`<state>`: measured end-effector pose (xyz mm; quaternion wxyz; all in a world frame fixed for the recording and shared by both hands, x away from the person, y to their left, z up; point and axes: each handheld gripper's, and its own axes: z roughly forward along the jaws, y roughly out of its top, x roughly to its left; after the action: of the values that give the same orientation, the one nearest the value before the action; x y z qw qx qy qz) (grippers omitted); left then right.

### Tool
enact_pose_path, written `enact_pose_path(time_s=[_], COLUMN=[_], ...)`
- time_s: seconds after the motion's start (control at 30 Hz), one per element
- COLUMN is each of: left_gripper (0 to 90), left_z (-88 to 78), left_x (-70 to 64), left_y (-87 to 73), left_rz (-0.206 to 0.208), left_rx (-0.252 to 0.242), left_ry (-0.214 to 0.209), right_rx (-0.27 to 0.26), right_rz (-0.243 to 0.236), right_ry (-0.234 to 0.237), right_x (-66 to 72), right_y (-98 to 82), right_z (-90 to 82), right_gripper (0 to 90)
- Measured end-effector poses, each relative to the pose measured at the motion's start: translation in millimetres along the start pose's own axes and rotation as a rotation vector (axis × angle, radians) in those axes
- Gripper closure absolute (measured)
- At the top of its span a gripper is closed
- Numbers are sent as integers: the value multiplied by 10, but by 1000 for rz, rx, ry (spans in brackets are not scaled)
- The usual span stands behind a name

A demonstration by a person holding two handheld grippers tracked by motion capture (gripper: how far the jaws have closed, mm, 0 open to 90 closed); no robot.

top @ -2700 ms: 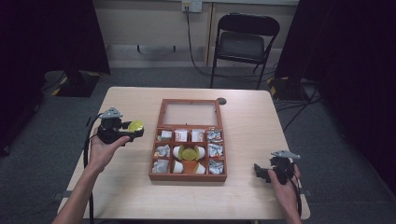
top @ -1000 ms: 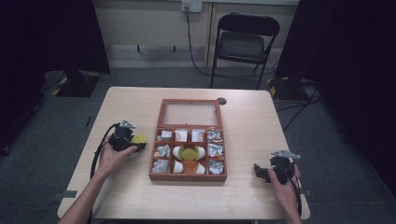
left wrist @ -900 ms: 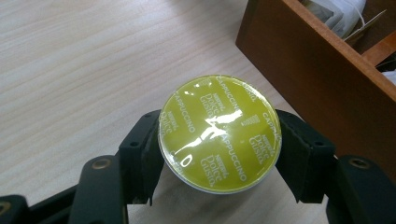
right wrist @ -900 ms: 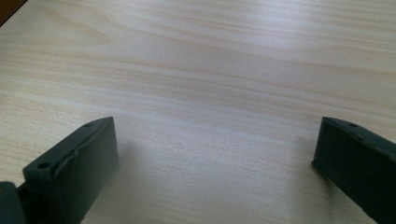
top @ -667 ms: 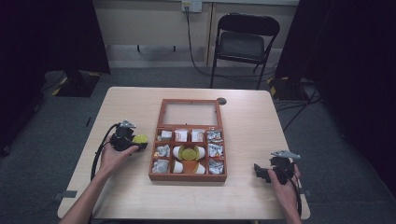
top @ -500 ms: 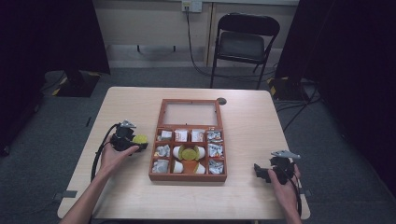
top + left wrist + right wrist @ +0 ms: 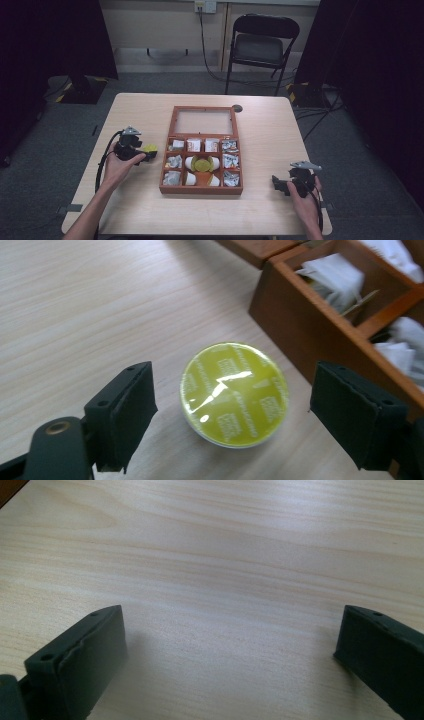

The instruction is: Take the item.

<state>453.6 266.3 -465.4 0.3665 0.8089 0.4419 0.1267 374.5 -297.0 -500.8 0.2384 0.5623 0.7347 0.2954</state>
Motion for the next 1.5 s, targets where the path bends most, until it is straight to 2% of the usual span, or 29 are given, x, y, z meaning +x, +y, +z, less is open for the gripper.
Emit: enact_pose_path(time_s=[0.07, 0.13, 0.2, 0.27, 0.33, 0.4, 0.5, 0.57, 0.67, 0.7, 0.77, 0.8, 0.83, 0.87, 0.9, 1.0, 1.07, 1.13, 1.17, 1.2, 1.23, 1.3, 1.33, 1.4, 1.43, 1.5], left_gripper=[175, 175, 172, 169, 167, 166, 170, 173, 173, 173, 178, 180, 180, 180, 180, 180, 180, 180, 177, 176, 176, 177, 177, 177, 177, 180], left_z=[-10, -81, -125, -173, -243, -313, -413, -491, -593, -600, -614, -614, -628, -649, -662, -696, -724, -710, -705, -694, -683, -643, -641, -627, -596, -570], left_x=[-13, -21, -36, -48, -80, -81, -47, 0, 110, 134, 178, 178, 213, 234, 246, 292, 353, 361, 368, 390, 400, 408, 418, 435, 472, 492], left_y=[0, 15, 21, 28, 32, 32, 9, -12, -65, -75, -103, -103, -149, -175, -206, -266, -370, -436, -471, -522, -542, -598, -617, -641, -689, -727], left_rz=[-8, 9, -9, -9, 28, 31, -5, -8, -76, -86, -80, -80, -108, -98, -101, -113, -125, -97, -118, -143, -137, -115, -110, -119, -144, -158], left_rx=[-13, -20, -39, -45, -48, -53, -60, -62, -84, -70, -56, -56, -63, -50, -52, -46, -30, 6, -19, -24, -9, 23, 34, 32, 41, 49], left_ry=[-2, -2, -7, -19, 20, 32, 28, 56, 77, 103, 138, 138, 124, 131, 151, 162, 186, 232, 235, 218, 221, 264, 267, 254, 239, 242], right_rx=[0, 0, 0, 0, 0, 0, 0, 0, 0, 0, 0, 0, -1, -1, -1, -1, -1, 0, -1, -1, -1, -1, -1, -1, -1, -1], right_rz=[0, 0, 0, 0, 0, 0, 0, 0, 0, 0, 0, 0, 2, 2, 2, 2, 2, 2, 2, 2, 2, 2, 2, 2, 2, 2], right_ry=[0, 0, 0, 1, 0, 1, 0, 0, 0, 0, 0, 0, -1, -1, -1, -1, -1, -1, -1, -1, -1, -1, -1, -1, -1, -1], right_x=[0, 0, 0, -1, -1, -1, 0, 0, 0, 0, -1, 0, 1, 1, 1, 1, 1, 1, 0, 1, 1, 1, 1, 1, 1, 1], right_y=[0, 0, 0, 0, 0, 0, 0, -1, -1, -1, 0, -1, -2, -2, -2, -2, -2, -2, -2, -2, -2, -2, -2, -2, -2, -2], right_z=[0, 0, 0, 0, 0, 0, 0, -1, -1, -1, 0, -1, -1, -1, -1, -1, -1, -1, -1, -1, -1, -1, -1, -1, -1, -1], right_gripper=[0, 0, 0, 0, 0, 0, 0, 0, 0, 0, 0, 0, 0, 0, 0, 0, 0, 0, 0, 0, 0, 0, 0, 0, 0, 0])
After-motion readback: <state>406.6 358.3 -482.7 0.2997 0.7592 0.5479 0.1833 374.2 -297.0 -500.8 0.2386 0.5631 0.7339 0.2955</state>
